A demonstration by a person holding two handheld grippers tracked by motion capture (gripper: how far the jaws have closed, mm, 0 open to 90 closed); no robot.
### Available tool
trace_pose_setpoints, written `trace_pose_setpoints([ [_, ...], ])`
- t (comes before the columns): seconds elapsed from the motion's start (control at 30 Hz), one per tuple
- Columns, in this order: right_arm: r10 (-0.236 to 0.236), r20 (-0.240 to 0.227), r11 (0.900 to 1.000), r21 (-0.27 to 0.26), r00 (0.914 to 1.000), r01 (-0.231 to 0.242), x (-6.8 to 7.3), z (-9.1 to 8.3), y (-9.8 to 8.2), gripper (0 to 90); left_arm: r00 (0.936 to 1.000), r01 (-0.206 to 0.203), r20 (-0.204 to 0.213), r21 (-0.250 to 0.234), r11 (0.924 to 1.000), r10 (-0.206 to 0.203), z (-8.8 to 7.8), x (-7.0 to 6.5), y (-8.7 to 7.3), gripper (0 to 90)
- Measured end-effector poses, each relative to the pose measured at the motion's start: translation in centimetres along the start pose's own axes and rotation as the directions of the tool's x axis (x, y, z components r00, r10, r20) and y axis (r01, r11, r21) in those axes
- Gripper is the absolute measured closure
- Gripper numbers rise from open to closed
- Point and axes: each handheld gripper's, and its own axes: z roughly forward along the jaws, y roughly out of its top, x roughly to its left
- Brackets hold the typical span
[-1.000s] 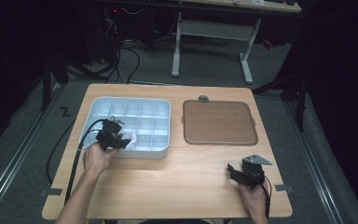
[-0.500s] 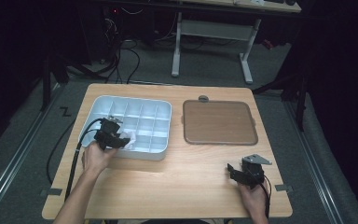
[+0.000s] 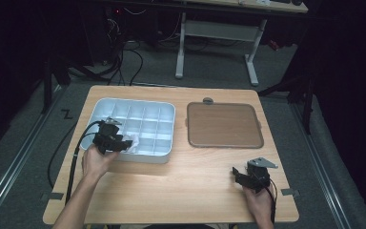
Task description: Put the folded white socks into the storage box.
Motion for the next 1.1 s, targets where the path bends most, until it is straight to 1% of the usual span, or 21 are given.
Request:
trace_pose_setpoints([
  [0.03,0.000,0.000,1.000,0.000,1.0000,0.000,0.0,0.0,0.0,33.4,1.0000,0.003,0.004,-0.006,1.0000,-0.003,-0.2,0.0,0.1,49.2],
  [0.13,-0.001,0.000,1.000,0.000,1.0000,0.001,0.0,0.0,0.0,33.4,0.9994,0.031,0.014,-0.026,0.9992,-0.030,-0.6,0.0,0.5,50.0],
  [0.2,0.000,0.000,1.000,0.000,1.0000,0.000,0.0,0.0,0.0,33.5,0.9985,0.049,0.025,-0.025,0.9985,-0.048,-0.7,-0.1,0.7,51.7],
  [0.27,0.000,0.000,1.000,0.000,1.0000,0.000,0.0,0.0,0.0,33.4,0.9979,0.059,0.030,-0.025,0.9980,-0.058,-0.6,-0.2,0.7,55.7],
  [0.3,0.000,0.000,1.000,0.000,1.0000,0.000,0.0,0.0,0.0,33.4,0.9983,0.054,0.026,-0.020,0.9984,-0.053,-0.5,-0.3,0.7,57.9],
  [0.33,0.000,0.000,1.000,0.000,1.0000,0.000,0.0,0.0,0.0,33.4,0.9990,0.041,0.016,-0.020,0.9990,-0.041,-0.4,-0.3,0.6,61.9],
  [0.4,0.001,0.000,1.000,0.000,1.0000,-0.001,0.0,0.0,0.0,33.4,0.9992,0.039,0.007,-0.020,0.9990,-0.039,-0.3,-0.2,0.7,69.0],
  [0.43,0.000,0.000,1.000,0.000,1.0000,0.000,0.0,0.0,0.0,33.4,0.9991,0.042,0.004,-0.023,0.9989,-0.042,-0.2,-0.1,0.8,72.9],
  [0.53,-0.001,0.000,1.000,0.000,1.0000,0.001,0.0,0.0,0.0,33.4,0.9988,0.048,-0.001,-0.022,0.9986,-0.048,-0.2,0.0,1.0,80.8],
  [0.6,0.000,0.000,1.000,0.000,1.0000,0.000,0.0,0.0,0.0,33.4,0.9986,0.053,0.000,-0.025,0.9983,-0.053,-0.2,0.0,1.1,83.8],
  [0.7,0.000,0.001,1.000,0.000,1.0000,0.000,0.0,0.0,0.0,33.4,0.9958,0.088,0.026,-0.033,0.9956,-0.087,-0.5,-0.2,1.5,85.2],
  [0.8,0.000,0.001,1.000,0.000,1.0000,0.000,0.0,0.0,0.0,33.4,0.9975,0.068,0.020,-0.031,0.9972,-0.067,-0.2,-0.7,1.8,85.6],
  [0.87,-0.002,0.002,1.000,0.000,1.0000,0.002,0.0,0.0,0.0,33.4,0.9979,0.064,0.016,-0.023,0.9977,-0.063,0.2,-0.9,2.0,88.2],
  [0.9,-0.001,0.002,1.000,0.001,1.0000,0.001,0.0,0.0,0.0,33.4,0.9977,0.067,0.012,-0.012,0.9977,-0.067,0.4,-0.9,2.0,90.0],
  [0.93,-0.002,0.002,1.000,0.000,1.0000,0.002,0.0,0.0,0.0,33.4,0.9987,0.052,0.000,0.002,0.9987,-0.052,0.7,-0.8,1.8,90.0],
  [1.1,-0.001,0.003,1.000,0.000,1.0000,0.001,0.0,0.0,0.0,33.3,0.9993,0.029,-0.027,0.040,0.9988,-0.028,1.4,-1.0,1.3,90.0],
])
